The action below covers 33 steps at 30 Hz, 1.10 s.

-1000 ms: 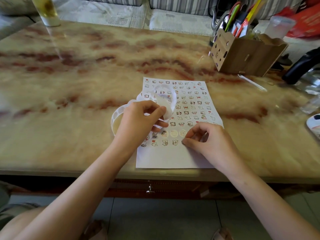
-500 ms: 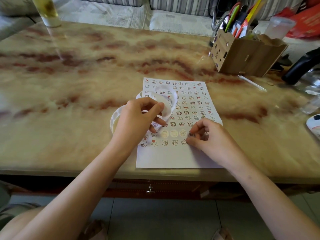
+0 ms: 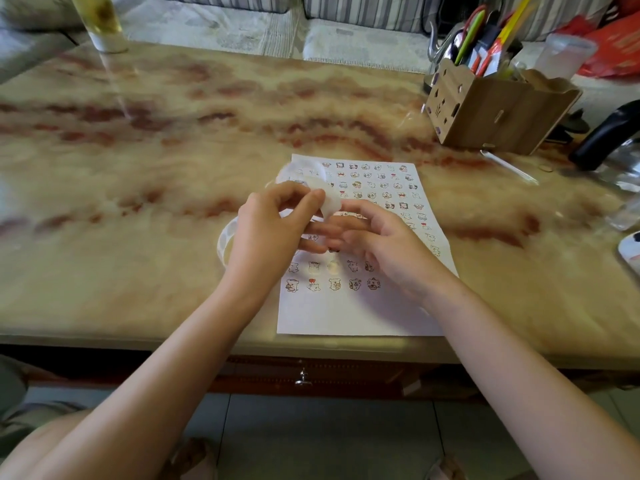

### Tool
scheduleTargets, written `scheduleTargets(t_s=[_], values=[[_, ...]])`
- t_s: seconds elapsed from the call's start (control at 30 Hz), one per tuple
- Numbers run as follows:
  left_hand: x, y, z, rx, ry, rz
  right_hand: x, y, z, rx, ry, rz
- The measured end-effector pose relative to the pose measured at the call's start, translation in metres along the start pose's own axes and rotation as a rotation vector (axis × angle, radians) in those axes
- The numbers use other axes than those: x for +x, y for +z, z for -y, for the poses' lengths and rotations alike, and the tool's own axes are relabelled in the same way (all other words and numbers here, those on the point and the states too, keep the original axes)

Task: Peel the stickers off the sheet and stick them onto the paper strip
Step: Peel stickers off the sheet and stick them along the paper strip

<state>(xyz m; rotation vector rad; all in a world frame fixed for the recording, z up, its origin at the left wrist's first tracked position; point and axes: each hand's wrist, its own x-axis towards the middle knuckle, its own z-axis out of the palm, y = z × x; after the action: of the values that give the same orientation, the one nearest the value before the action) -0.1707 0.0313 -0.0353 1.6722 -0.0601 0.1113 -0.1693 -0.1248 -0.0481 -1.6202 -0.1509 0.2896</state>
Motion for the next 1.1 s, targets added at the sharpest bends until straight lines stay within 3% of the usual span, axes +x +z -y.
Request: scheduleTargets(t_s=[0.13,0.27,0.47,0.8,1.1], values=[[-0.001,0.0,-0.001,-0.007,-0.012,0.004,0.005,0.0,0.001,0.01,-0.006,-0.002],[-0.001,0.0,-0.002,-0.023,-0.029,-0.026,-0.002,-0.009,0.006,-0.239,-0.174,-0.207],[-0.002,0.005,0.0,-0.081,-0.039,-0.006,-0.009,-0.006,0.007,-0.301,-0.24,-0.214],[-0.008,0.014,0.008,-0.106,-0.044,0.052,-0.007,-0.004,0.004,-0.135,-0.224,-0.288],[-0.007,0.012,0.01,-0.09,-0.06,0.102,-0.009,-0.003,0.001,-0.368,-0.385,-0.348]])
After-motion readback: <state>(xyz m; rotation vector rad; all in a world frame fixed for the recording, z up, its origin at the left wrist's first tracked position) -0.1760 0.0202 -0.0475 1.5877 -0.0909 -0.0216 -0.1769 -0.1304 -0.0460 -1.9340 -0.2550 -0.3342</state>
